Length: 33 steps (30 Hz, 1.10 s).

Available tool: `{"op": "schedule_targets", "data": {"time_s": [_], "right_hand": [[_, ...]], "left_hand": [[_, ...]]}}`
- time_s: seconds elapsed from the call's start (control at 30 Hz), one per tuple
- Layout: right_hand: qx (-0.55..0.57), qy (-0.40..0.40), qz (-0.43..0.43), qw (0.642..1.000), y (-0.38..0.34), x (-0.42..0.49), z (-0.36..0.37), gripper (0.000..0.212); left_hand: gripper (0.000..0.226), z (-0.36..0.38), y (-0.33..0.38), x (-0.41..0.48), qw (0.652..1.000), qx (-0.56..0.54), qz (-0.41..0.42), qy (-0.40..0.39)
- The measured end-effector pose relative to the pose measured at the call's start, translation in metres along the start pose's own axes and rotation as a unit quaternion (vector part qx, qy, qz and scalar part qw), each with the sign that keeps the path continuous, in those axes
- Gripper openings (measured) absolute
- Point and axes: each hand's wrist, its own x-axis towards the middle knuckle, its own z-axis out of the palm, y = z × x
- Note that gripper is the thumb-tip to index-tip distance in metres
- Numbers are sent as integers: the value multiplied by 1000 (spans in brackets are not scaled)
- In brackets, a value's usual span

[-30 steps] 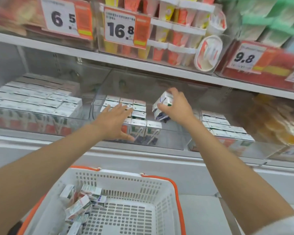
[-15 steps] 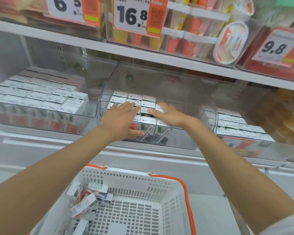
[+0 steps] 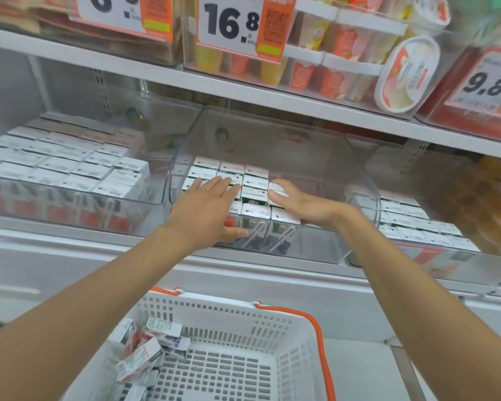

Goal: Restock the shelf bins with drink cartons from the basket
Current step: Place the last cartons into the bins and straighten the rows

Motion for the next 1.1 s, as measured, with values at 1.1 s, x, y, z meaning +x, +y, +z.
{"op": "schedule_targets", "data": {"time_s": [1.1], "right_hand": [[-70,353,-266,894,-54,-38,56,50]], "left_hand": [[33,-31,6,-62,978,-128,-58,154]]}}
